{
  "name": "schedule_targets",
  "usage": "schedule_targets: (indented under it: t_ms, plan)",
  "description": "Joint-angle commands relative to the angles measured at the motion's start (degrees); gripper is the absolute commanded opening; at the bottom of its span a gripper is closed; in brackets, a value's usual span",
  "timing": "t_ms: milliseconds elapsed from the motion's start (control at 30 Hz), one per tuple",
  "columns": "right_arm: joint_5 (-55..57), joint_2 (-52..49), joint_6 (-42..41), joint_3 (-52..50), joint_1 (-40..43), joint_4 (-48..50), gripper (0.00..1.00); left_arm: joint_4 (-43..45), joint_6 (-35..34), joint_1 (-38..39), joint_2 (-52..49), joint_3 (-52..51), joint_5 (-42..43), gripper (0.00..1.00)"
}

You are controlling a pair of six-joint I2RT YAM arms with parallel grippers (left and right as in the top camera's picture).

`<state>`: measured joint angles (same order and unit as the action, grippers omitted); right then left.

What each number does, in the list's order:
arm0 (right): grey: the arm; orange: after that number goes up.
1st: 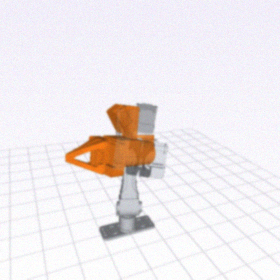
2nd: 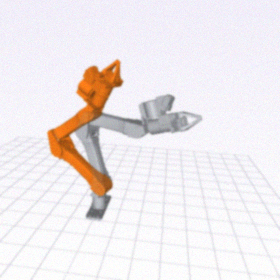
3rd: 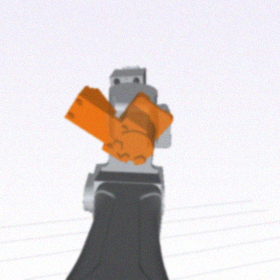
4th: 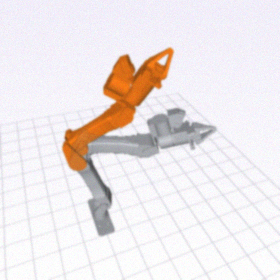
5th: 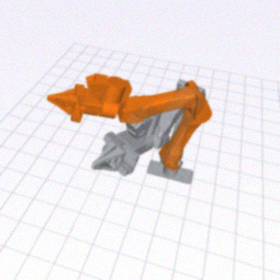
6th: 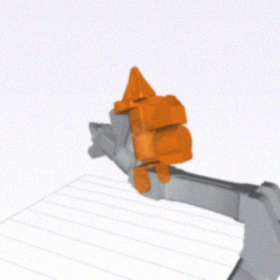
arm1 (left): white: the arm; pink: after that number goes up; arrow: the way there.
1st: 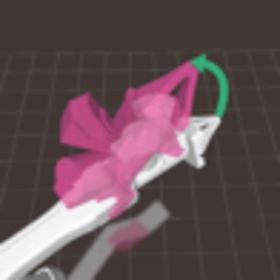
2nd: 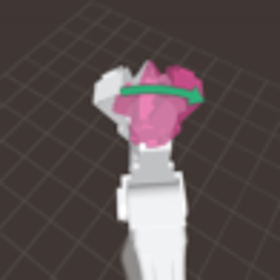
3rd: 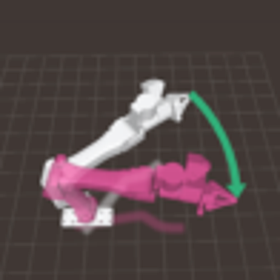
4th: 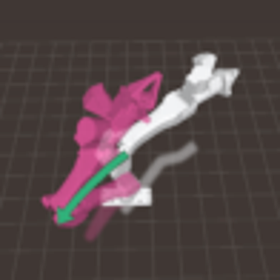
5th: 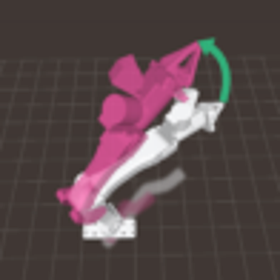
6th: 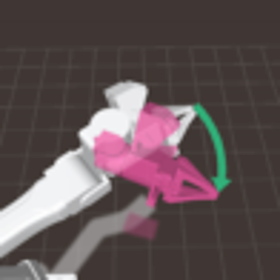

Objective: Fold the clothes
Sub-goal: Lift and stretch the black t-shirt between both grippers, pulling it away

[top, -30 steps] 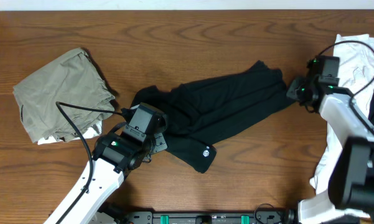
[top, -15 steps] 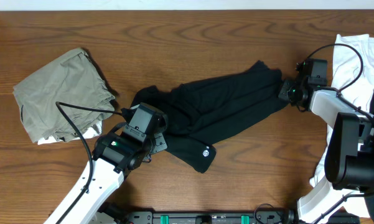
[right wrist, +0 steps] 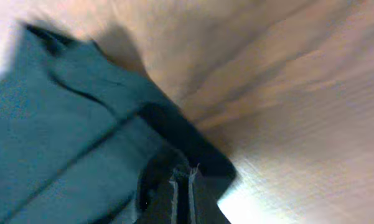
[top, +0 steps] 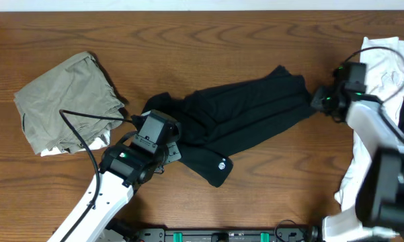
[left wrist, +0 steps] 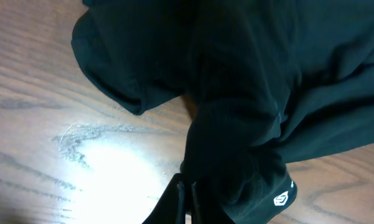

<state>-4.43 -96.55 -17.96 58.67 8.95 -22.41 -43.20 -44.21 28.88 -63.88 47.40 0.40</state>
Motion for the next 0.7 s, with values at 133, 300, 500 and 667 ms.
schedule_targets:
  t_ms: [133,300,500,667]
  plan:
    - [4.4,20.3,1.0,2.6,1.3,-9.3,0.01,0.0,8.0,-3.8,4.9,5.5,-1.5,0.06]
    - [9.4,32.5,1.3,2.9,1.3,-14.9,0.01,0.0,12.3,-7.6,9.1,13.0,-1.5,0.06]
    - [14.2,45.2,1.3,7.5,1.3,-18.1,0.01,0.1,14.2,-12.3,13.5,21.6,-1.5,0.06]
    - [18.1,49.1,1.3,13.5,1.3,-18.2,0.01,2.8,14.2,-15.4,15.3,24.1,-1.5,0.06]
